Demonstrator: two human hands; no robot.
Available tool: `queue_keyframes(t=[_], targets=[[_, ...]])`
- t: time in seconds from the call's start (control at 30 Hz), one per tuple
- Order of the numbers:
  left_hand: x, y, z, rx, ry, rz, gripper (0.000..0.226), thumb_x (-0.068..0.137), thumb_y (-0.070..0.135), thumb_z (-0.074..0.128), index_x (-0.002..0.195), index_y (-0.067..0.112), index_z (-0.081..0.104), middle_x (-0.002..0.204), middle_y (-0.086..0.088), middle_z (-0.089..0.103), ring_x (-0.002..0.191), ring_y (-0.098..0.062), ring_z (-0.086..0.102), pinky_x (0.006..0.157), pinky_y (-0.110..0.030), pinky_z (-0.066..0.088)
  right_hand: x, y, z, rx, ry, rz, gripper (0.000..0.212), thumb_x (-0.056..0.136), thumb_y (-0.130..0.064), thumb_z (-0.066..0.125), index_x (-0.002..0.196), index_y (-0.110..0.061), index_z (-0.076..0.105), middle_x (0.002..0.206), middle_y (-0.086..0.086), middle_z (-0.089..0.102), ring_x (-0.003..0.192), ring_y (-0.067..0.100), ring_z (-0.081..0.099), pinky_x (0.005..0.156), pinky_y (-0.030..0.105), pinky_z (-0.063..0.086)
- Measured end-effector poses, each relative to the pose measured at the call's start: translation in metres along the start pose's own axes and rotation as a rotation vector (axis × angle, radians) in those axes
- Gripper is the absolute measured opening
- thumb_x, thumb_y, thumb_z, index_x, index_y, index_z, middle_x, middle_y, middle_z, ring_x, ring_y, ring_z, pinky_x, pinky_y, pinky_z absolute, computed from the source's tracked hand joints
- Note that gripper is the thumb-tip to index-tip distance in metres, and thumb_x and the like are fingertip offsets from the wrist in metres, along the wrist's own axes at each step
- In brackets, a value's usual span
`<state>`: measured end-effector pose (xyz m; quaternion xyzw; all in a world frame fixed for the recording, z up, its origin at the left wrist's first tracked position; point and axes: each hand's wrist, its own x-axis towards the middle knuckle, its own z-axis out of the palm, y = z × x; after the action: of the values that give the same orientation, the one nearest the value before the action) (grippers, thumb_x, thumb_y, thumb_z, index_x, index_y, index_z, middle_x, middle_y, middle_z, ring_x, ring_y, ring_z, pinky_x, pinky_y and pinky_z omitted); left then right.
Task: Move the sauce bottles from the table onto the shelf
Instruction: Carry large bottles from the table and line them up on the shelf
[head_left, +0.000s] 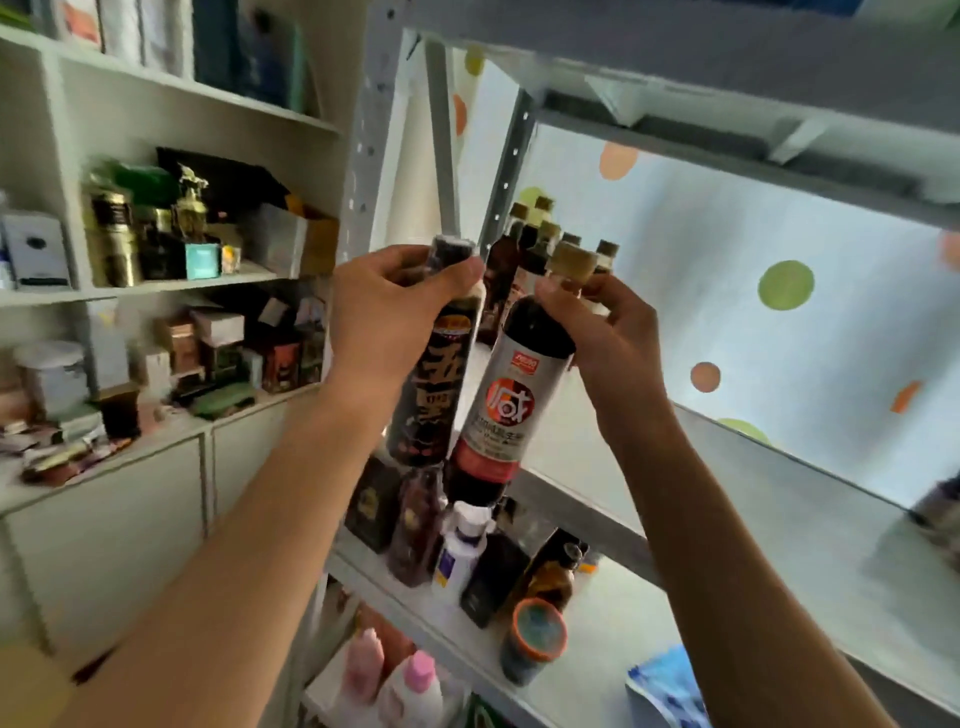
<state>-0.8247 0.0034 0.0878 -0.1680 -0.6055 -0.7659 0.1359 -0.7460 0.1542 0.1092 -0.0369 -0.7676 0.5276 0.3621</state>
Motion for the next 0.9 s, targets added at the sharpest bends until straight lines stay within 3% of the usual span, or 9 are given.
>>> queue_keyframes(t=[0.13, 0.23, 0.3, 0.47, 0.63, 0.8, 0.9], targets=[[0.04, -0.026, 0.044, 0.044, -0.043, 0.035, 0.015, 0.063, 0.054, 0.081, 0.072, 0.051, 0.069, 0.078, 0.018, 0.072, 0.08, -0.01, 0.071, 0.083, -0.042, 0.058, 0.046, 0.022, -0.031, -0.138, 0.101, 0.011, 0.018, 0.084, -0.043, 0.075, 0.091, -0.027, 0.073, 0.097, -0.006, 0.073, 0.087, 0.009, 0.066, 0.068, 0.024, 0.047], [0.069, -0.045, 0.078, 0.092, -0.108, 0.082, 0.035, 0.063, 0.061, 0.076, 0.088, 0.038, 0.073, 0.083, 0.01, 0.074, 0.08, -0.014, 0.071, 0.082, -0.044, 0.057, 0.073, 0.042, -0.051, -0.238, 0.172, 0.017, 0.039, 0.068, -0.062, 0.073, 0.088, -0.028, 0.073, 0.096, -0.01, 0.075, 0.091, 0.011, 0.071, 0.085, 0.042, 0.057], [0.087, -0.059, 0.105, 0.111, -0.211, 0.098, 0.035, 0.066, 0.06, 0.075, 0.091, 0.034, 0.074, 0.085, 0.008, 0.075, 0.082, -0.016, 0.071, 0.084, -0.045, 0.057, 0.09, 0.056, -0.067, -0.244, 0.209, 0.03, 0.042, 0.065, -0.063, 0.073, 0.09, -0.028, 0.072, 0.09, -0.011, 0.076, 0.086, 0.011, 0.073, 0.088, 0.047, 0.058], [0.12, -0.085, 0.169, 0.166, -0.461, 0.129, 0.02, 0.083, 0.03, 0.074, 0.099, 0.018, 0.075, 0.089, 0.007, 0.072, 0.077, 0.001, 0.067, 0.074, -0.02, 0.052, 0.132, 0.085, -0.097, -0.232, 0.26, 0.064, 0.045, 0.06, -0.066, 0.072, 0.087, -0.03, 0.071, 0.09, -0.01, 0.076, 0.087, 0.012, 0.073, 0.089, 0.049, 0.057], [0.156, -0.104, 0.209, 0.288, -0.427, 0.252, 0.021, 0.083, 0.026, 0.074, 0.095, 0.009, 0.075, 0.088, -0.006, 0.071, 0.078, -0.015, 0.065, 0.07, -0.023, 0.049, 0.17, 0.109, -0.114, -0.236, 0.286, 0.08, 0.04, 0.068, -0.061, 0.071, 0.095, -0.032, 0.069, 0.091, -0.005, 0.076, 0.089, 0.016, 0.072, 0.089, 0.048, 0.057], [0.171, -0.127, 0.231, 0.411, -0.391, 0.32, 0.03, 0.081, 0.026, 0.077, 0.106, 0.009, 0.073, 0.097, -0.005, 0.072, 0.087, -0.018, 0.066, 0.084, -0.035, 0.054, 0.198, 0.13, -0.118, -0.239, 0.27, 0.09, 0.032, 0.075, -0.055, 0.072, 0.096, -0.031, 0.068, 0.09, -0.006, 0.076, 0.089, 0.015, 0.072, 0.089, 0.046, 0.057], [0.174, -0.139, 0.234, 0.412, -0.312, 0.305, 0.031, 0.081, 0.029, 0.076, 0.106, 0.011, 0.074, 0.101, -0.004, 0.073, 0.089, -0.016, 0.066, 0.084, -0.039, 0.056, 0.208, 0.14, -0.115, -0.259, 0.254, 0.099, 0.033, 0.073, -0.057, 0.071, 0.093, -0.031, 0.067, 0.094, -0.006, 0.076, 0.092, 0.016, 0.072, 0.089, 0.047, 0.057]])
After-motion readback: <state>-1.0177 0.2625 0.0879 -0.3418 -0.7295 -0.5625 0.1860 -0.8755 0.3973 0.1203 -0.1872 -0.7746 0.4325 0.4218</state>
